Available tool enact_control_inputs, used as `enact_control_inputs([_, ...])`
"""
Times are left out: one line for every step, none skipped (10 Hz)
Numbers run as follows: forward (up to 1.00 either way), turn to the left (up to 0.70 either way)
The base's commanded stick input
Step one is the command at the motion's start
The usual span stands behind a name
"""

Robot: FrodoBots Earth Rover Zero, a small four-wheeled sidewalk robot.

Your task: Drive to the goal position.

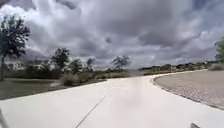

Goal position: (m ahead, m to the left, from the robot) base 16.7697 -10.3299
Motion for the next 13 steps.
enact_control_inputs([0.7,0.01])
enact_control_inputs([0.7,0.01])
enact_control_inputs([0.7,-0.04])
enact_control_inputs([0.7,-0.14])
enact_control_inputs([0.7,-0.14])
enact_control_inputs([0.7,-0.14])
enact_control_inputs([0.7,-0.14])
enact_control_inputs([0.7,-0.14])
enact_control_inputs([0.7,-0.14])
enact_control_inputs([0.7,-0.14])
enact_control_inputs([0.7,-0.14])
enact_control_inputs([0.7,-0.14])
enact_control_inputs([0.7,-0.14])
